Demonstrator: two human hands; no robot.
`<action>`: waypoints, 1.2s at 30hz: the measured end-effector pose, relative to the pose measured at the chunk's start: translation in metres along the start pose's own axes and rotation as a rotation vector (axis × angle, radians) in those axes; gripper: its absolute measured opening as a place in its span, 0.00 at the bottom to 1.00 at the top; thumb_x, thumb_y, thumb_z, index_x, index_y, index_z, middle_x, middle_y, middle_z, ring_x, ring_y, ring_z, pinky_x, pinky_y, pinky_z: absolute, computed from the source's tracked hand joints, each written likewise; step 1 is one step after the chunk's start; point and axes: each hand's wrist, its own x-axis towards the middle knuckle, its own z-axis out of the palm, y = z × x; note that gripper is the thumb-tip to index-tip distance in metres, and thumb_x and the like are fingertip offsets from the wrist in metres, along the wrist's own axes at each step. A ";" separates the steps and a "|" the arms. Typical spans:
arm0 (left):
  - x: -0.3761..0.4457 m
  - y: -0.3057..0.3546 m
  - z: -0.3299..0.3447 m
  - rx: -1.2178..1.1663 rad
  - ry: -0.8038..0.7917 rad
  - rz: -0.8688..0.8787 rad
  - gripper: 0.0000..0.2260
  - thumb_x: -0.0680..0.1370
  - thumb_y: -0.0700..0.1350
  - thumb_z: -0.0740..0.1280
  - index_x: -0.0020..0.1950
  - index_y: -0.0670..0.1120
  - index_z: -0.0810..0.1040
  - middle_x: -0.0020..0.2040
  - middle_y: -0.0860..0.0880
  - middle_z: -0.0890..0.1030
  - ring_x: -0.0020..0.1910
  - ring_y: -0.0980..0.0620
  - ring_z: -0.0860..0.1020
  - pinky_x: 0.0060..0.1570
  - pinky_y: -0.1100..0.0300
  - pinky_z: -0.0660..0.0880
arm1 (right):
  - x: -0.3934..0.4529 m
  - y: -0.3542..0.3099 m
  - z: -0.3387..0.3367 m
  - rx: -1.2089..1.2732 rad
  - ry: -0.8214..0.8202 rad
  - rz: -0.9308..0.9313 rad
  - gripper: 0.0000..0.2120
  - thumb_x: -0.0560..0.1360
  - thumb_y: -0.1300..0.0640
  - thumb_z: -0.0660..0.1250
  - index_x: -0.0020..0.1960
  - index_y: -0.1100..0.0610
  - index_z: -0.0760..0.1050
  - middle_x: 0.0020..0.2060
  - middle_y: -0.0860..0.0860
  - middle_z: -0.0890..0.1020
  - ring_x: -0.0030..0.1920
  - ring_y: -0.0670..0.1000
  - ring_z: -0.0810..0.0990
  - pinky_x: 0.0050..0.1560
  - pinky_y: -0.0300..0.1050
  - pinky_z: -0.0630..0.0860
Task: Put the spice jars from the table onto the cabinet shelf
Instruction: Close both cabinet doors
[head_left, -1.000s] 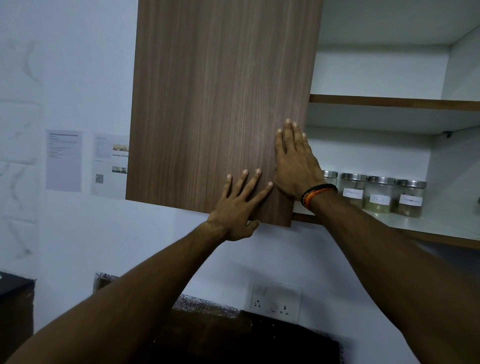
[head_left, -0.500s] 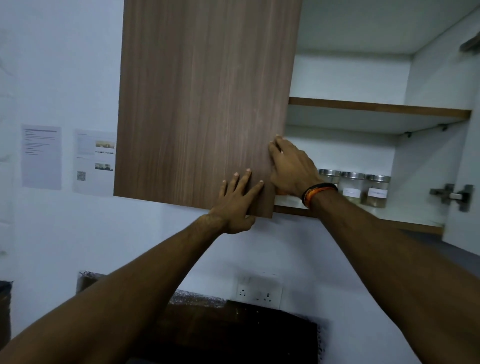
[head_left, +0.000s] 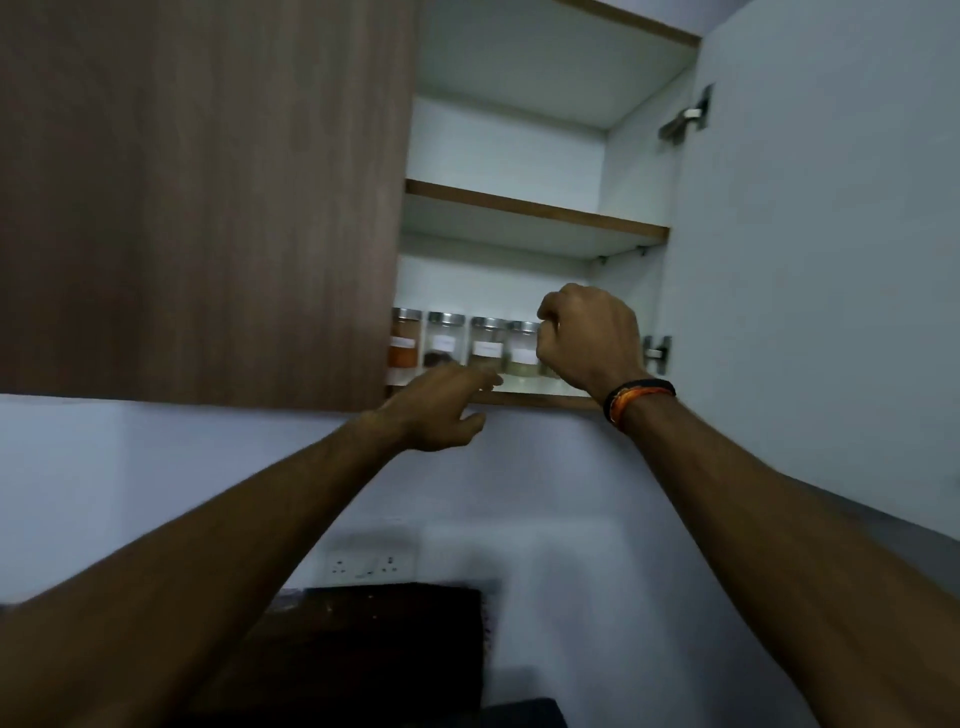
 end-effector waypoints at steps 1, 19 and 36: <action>0.008 0.009 0.003 -0.009 -0.003 0.019 0.23 0.78 0.46 0.68 0.72 0.43 0.71 0.68 0.45 0.77 0.66 0.47 0.74 0.64 0.54 0.71 | -0.004 0.010 -0.008 -0.034 0.000 0.005 0.12 0.70 0.58 0.62 0.45 0.57 0.83 0.41 0.53 0.83 0.42 0.56 0.80 0.40 0.47 0.77; 0.112 0.276 0.051 -0.401 -0.029 0.286 0.42 0.76 0.65 0.65 0.82 0.52 0.48 0.83 0.48 0.45 0.81 0.44 0.50 0.77 0.44 0.55 | -0.094 0.182 -0.161 -0.567 0.109 0.157 0.13 0.71 0.60 0.64 0.51 0.60 0.84 0.53 0.56 0.84 0.59 0.60 0.76 0.51 0.55 0.74; 0.126 0.395 0.063 -0.636 0.144 -0.025 0.61 0.64 0.63 0.78 0.81 0.46 0.40 0.81 0.42 0.39 0.80 0.37 0.44 0.75 0.34 0.55 | -0.104 0.216 -0.195 -0.114 0.453 0.575 0.26 0.77 0.63 0.66 0.75 0.56 0.67 0.64 0.55 0.75 0.59 0.50 0.76 0.49 0.28 0.67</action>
